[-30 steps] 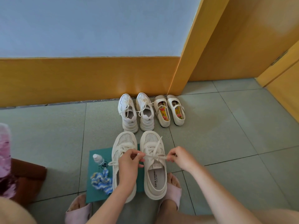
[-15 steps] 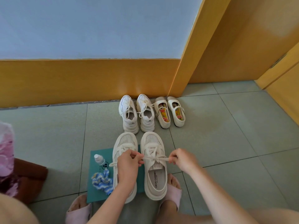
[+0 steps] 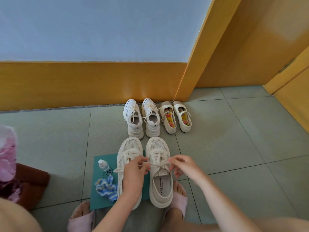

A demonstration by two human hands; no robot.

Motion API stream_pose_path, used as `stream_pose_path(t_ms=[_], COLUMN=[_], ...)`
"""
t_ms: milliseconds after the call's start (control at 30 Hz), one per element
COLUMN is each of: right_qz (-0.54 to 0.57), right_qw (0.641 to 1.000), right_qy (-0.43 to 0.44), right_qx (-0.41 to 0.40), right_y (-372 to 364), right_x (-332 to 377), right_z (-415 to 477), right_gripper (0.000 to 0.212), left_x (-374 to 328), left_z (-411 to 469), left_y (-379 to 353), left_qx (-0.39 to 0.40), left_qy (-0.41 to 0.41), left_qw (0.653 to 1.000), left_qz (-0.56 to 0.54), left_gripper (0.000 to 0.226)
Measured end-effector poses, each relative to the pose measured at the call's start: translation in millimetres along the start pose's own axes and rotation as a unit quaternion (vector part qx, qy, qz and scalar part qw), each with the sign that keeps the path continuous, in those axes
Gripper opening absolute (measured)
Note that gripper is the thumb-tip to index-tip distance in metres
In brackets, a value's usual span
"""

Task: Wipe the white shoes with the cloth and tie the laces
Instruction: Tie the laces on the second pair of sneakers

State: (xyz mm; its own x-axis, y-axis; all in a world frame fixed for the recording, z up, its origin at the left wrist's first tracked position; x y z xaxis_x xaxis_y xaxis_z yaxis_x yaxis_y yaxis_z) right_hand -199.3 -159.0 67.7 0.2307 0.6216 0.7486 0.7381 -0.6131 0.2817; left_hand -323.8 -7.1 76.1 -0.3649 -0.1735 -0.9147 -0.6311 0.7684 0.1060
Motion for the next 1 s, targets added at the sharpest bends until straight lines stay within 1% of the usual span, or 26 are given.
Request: stream_pose_path(t_ms=[67,267,400,533,567,667,833,900,1000], right_qz=[0.026,-0.016,-0.012,-0.068,-0.07,-0.064,-0.015,-0.002,-0.02], right_qw=[0.999,0.999,0.998,0.997,0.997,0.996,0.988,0.986,0.988], right_qy=[-0.027,-0.043,-0.05,-0.024,-0.016,0.003,-0.046,-0.064,-0.062], right_qx=[-0.004,-0.023,-0.04,-0.029,-0.032,-0.062,-0.149,-0.154,-0.14], right_y=[-4,-2,0,-1,-1,0,-4,-5,-4], right_x=[1,6,11,13,14,14,6,2,1], right_z=[1,2,-1,-2,-2,-1,0,0,-2], right_gripper=[0.021,0.004,0.008,0.017,0.015,0.003,0.008,0.013,0.014], left_x=[1,0,0,1,0,0,3,2,2], left_z=[-1,-1,-1,-1,-2,-2,-2,-3,-3], left_y=[-1,1,1,3,3,3,2,3,3], left_qx=[0.011,0.013,0.01,0.008,0.008,0.01,0.008,0.005,0.004], left_qy=[0.0,0.001,0.007,0.002,-0.002,-0.005,0.007,0.007,0.008], left_qw=[1.0,1.0,1.0,0.999,0.999,0.999,0.999,0.999,0.999], left_qz=[0.002,0.018,0.027,0.034,0.036,0.039,0.035,0.037,0.044], left_gripper=[0.014,0.012,0.013,0.015,0.015,0.017,0.022,0.023,0.022])
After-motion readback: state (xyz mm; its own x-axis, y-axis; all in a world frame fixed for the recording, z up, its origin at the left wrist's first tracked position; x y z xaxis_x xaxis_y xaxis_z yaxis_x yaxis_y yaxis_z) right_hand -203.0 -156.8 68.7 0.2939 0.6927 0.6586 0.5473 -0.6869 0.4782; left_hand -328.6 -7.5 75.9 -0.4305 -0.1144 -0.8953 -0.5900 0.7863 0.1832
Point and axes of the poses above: each hand's wrist, its own z-axis towards the middle knuckle, its own y-axis out of the back of the hand, x = y × z, the point moved 2 cm from there along z, towards the middle knuckle, and after that the axes turned 8 degrees about -z, right-handed, at the moved point
